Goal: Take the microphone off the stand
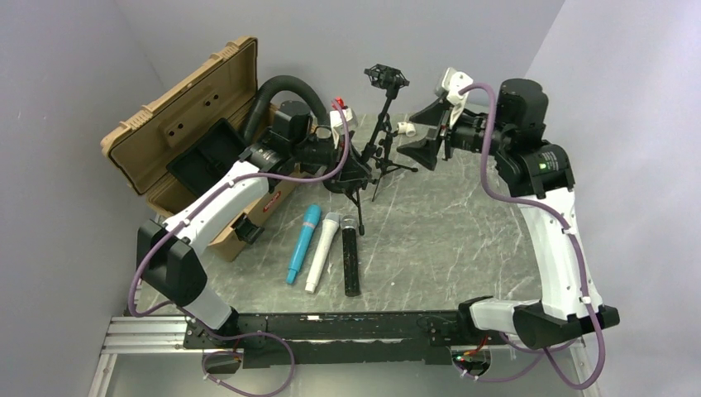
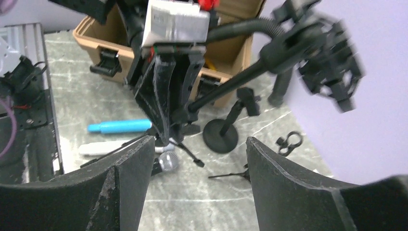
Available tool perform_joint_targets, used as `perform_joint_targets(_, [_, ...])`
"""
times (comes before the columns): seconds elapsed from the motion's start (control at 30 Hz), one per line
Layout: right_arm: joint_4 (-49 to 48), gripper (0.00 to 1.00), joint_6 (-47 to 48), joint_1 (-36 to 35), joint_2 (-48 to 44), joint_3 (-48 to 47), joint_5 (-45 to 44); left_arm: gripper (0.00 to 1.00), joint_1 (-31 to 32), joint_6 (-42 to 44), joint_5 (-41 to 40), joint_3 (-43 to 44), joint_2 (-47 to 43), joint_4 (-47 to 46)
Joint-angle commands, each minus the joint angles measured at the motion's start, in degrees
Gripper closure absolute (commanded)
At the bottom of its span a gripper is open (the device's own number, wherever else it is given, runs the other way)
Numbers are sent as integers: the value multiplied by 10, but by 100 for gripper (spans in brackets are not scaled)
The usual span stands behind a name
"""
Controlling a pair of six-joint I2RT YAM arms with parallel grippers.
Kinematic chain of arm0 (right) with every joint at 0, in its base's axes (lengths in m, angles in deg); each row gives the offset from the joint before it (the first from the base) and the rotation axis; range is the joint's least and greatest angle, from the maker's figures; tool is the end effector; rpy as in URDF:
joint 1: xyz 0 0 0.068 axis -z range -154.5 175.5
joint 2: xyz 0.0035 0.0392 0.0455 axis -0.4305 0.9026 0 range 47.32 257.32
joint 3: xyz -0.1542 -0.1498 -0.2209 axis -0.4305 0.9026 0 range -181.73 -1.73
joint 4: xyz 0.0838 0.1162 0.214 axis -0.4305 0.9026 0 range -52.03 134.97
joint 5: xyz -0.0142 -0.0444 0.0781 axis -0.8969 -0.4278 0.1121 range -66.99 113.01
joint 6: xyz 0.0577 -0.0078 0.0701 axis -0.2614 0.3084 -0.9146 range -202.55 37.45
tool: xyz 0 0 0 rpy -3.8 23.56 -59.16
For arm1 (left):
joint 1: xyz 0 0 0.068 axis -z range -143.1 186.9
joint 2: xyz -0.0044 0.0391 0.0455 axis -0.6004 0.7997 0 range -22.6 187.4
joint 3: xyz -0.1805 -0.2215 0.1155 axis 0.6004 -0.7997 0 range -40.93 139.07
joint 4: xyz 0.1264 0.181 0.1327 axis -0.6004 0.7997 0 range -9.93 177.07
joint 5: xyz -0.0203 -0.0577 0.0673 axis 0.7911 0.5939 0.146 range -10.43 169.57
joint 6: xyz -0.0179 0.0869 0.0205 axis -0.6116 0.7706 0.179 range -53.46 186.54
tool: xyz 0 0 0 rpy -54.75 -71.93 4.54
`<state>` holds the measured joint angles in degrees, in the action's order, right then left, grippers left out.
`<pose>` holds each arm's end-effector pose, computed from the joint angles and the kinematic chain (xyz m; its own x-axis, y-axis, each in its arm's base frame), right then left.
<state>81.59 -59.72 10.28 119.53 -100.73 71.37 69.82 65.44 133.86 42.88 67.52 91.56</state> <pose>0.2145 0.1215 0.5245 0.0781 -0.2460 -0.9661 -0.9053 0.3884 -0.1721 0.2851 -0.2634 0.4100 -0.2753 0.1647 -0.9471 0.9610 0.0731 -0.2666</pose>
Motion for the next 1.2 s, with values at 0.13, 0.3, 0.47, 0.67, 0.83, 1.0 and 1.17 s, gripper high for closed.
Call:
perform_joint_targets(0.13, [21,26,51,4,12,-103,-60,100,-1,103,68,-15,-45,-19])
perform_joint_targets(0.3, [46,25,127,4,25,-127,-107,100,-1,140,113,-26,-53,1])
perform_joint_targets(0.47, [52,25,170,3,45,-145,-123,100,0,166,139,-22,-54,35])
perform_joint_targets(0.67, [52,25,195,3,67,-160,-112,100,1,198,152,-14,-53,85])
perform_joint_targets(0.83, [57,27,199,2,80,-168,-69,100,2,212,151,0,-43,116])
perform_joint_targets(1.0, [68,32,207,-11,83,-147,-41,100,1,175,151,-2,-38,85])
perform_joint_targets(1.17, [76,40,217,-27,80,-117,-31,100,1,147,149,2,-29,55])
